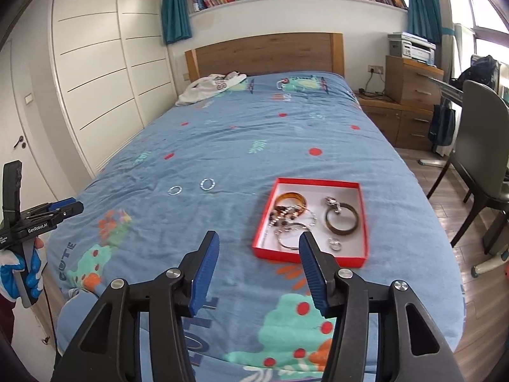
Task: Organize jewelry
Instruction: 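Withdraw both tools from the box toward the two twisted hoop earrings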
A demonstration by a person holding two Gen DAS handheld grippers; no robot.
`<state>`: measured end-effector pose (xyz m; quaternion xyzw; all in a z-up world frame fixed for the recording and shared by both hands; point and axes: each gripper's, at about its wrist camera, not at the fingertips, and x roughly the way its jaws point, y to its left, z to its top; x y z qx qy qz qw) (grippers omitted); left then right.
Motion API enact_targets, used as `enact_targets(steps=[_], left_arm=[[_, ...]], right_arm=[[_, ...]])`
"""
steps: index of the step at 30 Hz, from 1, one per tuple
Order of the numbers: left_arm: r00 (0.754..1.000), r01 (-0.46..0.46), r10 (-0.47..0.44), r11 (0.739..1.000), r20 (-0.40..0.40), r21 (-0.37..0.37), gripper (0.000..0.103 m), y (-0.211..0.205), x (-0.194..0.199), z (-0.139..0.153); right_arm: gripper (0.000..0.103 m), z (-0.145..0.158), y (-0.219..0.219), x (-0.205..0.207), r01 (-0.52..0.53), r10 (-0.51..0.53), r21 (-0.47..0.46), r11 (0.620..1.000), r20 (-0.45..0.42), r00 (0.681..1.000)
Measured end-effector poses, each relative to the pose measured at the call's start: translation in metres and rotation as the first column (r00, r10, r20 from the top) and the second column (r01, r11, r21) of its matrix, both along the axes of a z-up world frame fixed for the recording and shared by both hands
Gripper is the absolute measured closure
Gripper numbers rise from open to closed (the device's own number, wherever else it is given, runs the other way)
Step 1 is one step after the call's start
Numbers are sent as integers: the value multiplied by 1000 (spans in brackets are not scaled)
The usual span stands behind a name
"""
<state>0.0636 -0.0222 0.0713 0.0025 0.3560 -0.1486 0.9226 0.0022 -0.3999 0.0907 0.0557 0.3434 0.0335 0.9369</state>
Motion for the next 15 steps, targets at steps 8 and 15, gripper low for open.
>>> enact_targets(steps=[8, 15], left_arm=[[992, -119, 118, 993, -44, -4, 46, 35, 24, -29], [987, -147, 148, 989, -69, 15, 46, 32, 57, -54]], right_arm=[[46, -19, 28, 27, -60, 60, 12, 998, -20, 998], [46, -38, 41, 63, -90, 91, 21, 996, -47, 995]])
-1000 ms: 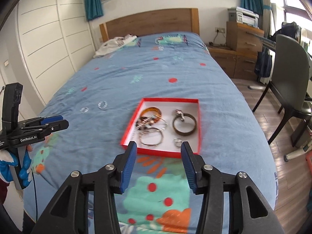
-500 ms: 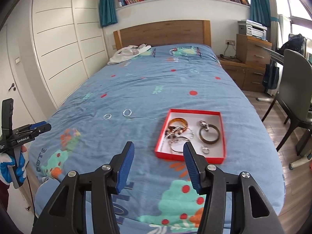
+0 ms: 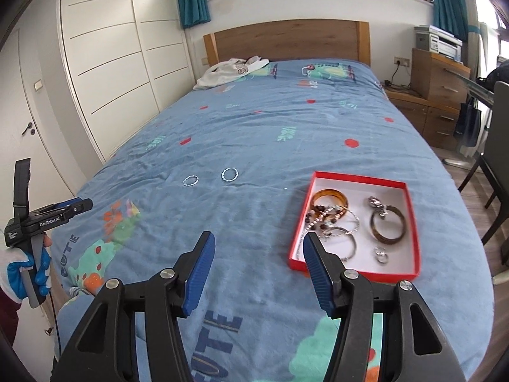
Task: Organize jewelry
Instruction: 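Withdraw both tools from the box toward the two twisted hoop earrings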
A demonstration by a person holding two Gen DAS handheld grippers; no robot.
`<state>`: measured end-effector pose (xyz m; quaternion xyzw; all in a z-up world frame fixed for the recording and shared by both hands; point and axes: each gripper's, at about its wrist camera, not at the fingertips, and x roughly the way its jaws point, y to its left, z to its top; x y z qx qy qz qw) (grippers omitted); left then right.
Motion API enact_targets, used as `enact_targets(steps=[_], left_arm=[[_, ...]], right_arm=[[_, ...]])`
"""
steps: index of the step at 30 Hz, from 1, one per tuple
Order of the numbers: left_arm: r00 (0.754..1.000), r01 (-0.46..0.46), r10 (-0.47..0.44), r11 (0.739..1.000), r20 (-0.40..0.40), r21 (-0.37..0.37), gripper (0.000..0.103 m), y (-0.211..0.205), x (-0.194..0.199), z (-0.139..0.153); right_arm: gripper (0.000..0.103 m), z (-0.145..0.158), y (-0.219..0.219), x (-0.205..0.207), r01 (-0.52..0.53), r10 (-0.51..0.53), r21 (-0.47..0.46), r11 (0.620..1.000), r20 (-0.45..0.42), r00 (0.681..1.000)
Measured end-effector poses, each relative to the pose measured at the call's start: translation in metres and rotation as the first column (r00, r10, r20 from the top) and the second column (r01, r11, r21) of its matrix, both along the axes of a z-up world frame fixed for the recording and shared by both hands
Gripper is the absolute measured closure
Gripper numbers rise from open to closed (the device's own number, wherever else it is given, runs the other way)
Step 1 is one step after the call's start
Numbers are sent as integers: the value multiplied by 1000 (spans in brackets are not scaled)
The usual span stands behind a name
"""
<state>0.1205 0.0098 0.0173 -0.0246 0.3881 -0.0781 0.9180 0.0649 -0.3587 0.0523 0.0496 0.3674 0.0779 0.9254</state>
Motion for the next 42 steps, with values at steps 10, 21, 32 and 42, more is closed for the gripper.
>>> enact_targets(steps=[10, 21, 32, 42], left_arm=[[997, 26, -27, 1000, -68, -17, 45, -18, 69, -44], [991, 61, -61, 998, -121, 1, 44, -48, 157, -95], [987, 77, -77, 997, -140, -7, 44, -63, 217, -138], [989, 101, -101, 995, -107, -1, 44, -69, 241, -147]], right_arm=[[45, -42, 29, 75, -57, 58, 24, 998, -64, 996], [44, -97, 67, 168, -124, 129, 43, 991, -131, 983], [44, -145, 86, 246, -143, 153, 71, 987, -165, 974], [44, -164, 109, 284, -172, 184, 85, 981, -155, 971]])
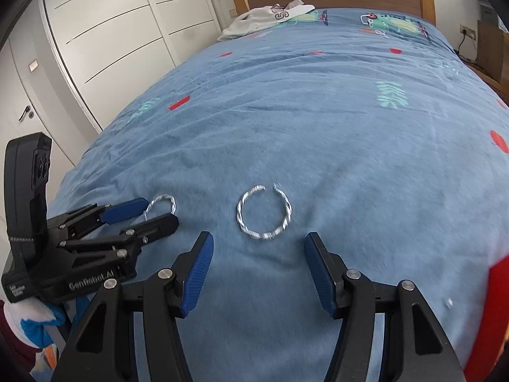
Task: Organize jewelry
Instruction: 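Grasp a twisted hoop with the right tool while the left tool grasps the other hoop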
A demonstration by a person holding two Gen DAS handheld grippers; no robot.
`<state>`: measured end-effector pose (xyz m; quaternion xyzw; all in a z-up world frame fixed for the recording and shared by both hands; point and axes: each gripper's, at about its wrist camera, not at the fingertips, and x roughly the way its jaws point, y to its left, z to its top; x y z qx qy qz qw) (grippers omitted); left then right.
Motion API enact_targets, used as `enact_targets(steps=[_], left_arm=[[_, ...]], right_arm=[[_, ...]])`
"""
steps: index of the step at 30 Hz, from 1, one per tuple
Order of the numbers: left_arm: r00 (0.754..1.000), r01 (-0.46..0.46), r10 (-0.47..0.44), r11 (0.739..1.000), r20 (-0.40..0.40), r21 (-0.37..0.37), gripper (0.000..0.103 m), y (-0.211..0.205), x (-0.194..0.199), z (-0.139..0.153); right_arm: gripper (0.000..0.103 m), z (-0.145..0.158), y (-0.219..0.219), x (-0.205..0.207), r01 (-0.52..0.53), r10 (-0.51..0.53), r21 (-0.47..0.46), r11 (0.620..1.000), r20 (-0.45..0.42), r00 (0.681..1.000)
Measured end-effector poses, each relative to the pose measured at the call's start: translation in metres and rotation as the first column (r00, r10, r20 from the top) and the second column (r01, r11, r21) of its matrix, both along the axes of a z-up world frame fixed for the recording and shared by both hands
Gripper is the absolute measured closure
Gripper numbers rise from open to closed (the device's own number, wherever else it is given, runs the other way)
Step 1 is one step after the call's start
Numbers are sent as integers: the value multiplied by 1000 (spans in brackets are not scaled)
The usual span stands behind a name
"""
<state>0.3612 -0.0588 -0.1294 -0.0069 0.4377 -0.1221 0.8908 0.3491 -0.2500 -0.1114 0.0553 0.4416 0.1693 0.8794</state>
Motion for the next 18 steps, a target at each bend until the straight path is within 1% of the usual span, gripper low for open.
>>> enact_targets(steps=[6, 8, 9, 10, 11, 12, 14, 18], left_arm=[[1000, 4, -4, 1000, 25, 8, 45, -2, -1, -3], [1000, 5, -5, 1000, 30, 6, 46, -2, -2, -3], [999, 4, -5, 1000, 32, 6, 47, -2, -2, -3], [999, 4, -4, 1000, 34, 7, 47, -2, -2, -3], [999, 5, -5, 1000, 36, 9, 51, -2, -3, -3], [999, 3, -4, 1000, 40, 12, 57, -3, -4, -2], [999, -2, 1, 1000, 46, 18, 65, -2, -5, -1], [998, -9, 8, 1000, 57, 24, 65, -2, -10, 3]], right_arm=[[44, -5, 6, 17, 3, -3, -9, 1000, -5, 1000], [50, -7, 7, 20, 7, -7, -18, 1000, -9, 1000], [58, -7, 8, 21, 9, -9, -24, 1000, -10, 1000], [63, -7, 6, 20, 11, -11, -24, 1000, -11, 1000], [63, -8, 5, 21, 14, -15, -21, 1000, -15, 1000], [63, -8, 5, 21, 15, -15, -18, 1000, -16, 1000], [63, -8, 6, 21, 12, -12, -24, 1000, -14, 1000], [64, -3, 6, 16, 17, -16, -16, 1000, 3, 1000]])
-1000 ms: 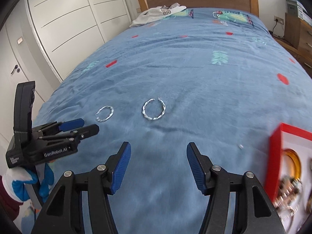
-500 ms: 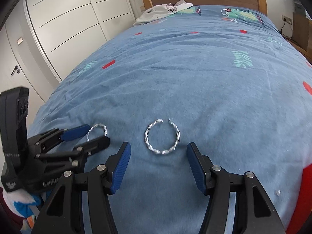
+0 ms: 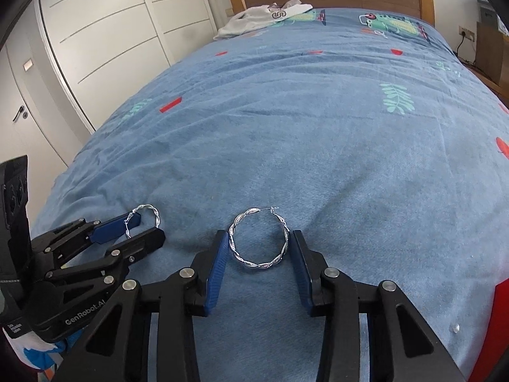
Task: Organize jewelry
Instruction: 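Grasp a twisted hoop with the right tool while the left tool grasps the other hoop, then carry both twisted hoops into the red box and open both tools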
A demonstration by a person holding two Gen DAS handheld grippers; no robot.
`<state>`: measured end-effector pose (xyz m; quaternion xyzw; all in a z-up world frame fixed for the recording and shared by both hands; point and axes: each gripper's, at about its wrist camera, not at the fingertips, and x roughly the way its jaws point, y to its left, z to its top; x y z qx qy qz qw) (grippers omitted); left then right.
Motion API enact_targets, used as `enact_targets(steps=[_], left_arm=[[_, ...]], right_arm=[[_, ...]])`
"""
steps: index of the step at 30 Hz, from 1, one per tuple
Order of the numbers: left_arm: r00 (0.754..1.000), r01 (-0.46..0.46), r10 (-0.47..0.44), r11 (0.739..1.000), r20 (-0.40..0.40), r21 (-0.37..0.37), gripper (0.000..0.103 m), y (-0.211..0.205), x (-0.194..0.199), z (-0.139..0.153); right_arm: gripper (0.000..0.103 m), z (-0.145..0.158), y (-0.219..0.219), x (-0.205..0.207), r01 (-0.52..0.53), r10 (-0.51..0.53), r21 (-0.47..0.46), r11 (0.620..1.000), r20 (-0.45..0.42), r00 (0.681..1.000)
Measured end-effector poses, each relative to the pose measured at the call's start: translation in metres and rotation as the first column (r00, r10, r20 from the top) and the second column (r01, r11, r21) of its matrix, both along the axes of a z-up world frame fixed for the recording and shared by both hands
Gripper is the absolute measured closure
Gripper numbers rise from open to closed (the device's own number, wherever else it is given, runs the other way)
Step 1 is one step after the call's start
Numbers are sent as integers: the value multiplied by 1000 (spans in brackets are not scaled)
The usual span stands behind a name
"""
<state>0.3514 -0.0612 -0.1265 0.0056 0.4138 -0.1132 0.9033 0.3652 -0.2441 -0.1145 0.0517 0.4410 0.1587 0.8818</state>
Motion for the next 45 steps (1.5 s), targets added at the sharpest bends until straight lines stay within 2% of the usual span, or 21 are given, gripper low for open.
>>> enact_targets(steps=[6, 12, 19, 27, 32, 36, 45], left_arm=[[1000, 1, -1, 1000, 7, -8, 65, -2, -10, 16], [999, 34, -34, 999, 32, -19, 65, -18, -29, 47], [992, 105, -102, 993, 69, -52, 65, -63, -61, 88], [976, 205, -196, 974, 95, -96, 65, -140, -93, 120], [962, 269, -260, 956, 87, -114, 65, -196, -101, 120], [950, 312, -306, 943, 65, -118, 65, -238, -100, 110], [923, 384, -385, 921, 6, -65, 65, -313, -77, 71]], right_arm=[[64, 19, -7, -19, 12, -13, 37, 999, 26, 1000], [64, 52, -29, -50, 33, -36, 46, 998, 61, 997], [64, 90, -78, -100, 103, -104, 25, 994, 100, 990], [64, 119, -160, -152, 217, -212, -25, 976, 132, 968], [64, 118, -212, -171, 278, -268, -76, 958, 123, 956], [64, 105, -249, -176, 313, -304, -94, 945, 95, 948], [64, 60, -283, -141, 297, -297, -109, 949, 14, 955]])
